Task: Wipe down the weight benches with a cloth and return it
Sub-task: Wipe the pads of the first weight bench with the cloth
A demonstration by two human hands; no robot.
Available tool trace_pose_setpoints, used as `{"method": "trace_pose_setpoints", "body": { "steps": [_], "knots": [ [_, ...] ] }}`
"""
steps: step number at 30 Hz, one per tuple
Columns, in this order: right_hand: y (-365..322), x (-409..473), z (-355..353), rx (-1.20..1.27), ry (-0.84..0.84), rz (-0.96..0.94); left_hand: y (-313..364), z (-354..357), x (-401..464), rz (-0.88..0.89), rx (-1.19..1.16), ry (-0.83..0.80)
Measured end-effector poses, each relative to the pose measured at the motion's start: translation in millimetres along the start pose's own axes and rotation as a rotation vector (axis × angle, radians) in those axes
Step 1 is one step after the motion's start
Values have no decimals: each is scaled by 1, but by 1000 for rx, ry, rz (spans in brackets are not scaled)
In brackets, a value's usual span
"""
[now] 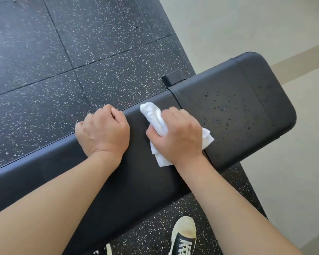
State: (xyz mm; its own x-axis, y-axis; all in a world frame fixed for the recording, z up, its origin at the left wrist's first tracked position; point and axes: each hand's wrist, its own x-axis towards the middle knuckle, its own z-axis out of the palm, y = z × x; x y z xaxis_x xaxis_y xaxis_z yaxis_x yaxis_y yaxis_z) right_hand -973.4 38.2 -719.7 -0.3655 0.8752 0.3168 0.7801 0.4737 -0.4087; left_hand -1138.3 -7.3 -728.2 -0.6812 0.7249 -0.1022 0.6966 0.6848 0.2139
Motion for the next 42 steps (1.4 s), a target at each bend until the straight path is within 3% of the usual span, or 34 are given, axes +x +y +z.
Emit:
{"method": "trace_pose_setpoints", "body": {
  "steps": [5,8,12,17,20,24,28,34,37,42],
  "knots": [
    [-24,89,44,-79,-164,0,1,1,1,-7,1,20],
    [-25,98,53,-134,-246,18,0,1,0,-10,-4,15],
    [-18,44,24,70,-47,-22,2,-1,0,-11,-13,4],
    [23,-82,-36,92,-108,-111,4,-2,-2,6,-18,5],
    [43,-112,-55,60,-97,-155,4,-3,-2,-3,-42,3],
    [44,-78,-42,26,-21,-214,6,-5,-3,-13,-80,-9],
    [30,-6,-9,0,69,-95,6,-5,-3,-30,-93,-12],
    [-7,96,39,-71,-72,68,10,-9,-3,-64,-97,-12],
    [-8,92,40,-86,-93,80,11,-9,-3,-88,-92,-34],
    [9,-2,-1,24,62,49,9,-8,-2,-72,-76,-49]
  ]
}}
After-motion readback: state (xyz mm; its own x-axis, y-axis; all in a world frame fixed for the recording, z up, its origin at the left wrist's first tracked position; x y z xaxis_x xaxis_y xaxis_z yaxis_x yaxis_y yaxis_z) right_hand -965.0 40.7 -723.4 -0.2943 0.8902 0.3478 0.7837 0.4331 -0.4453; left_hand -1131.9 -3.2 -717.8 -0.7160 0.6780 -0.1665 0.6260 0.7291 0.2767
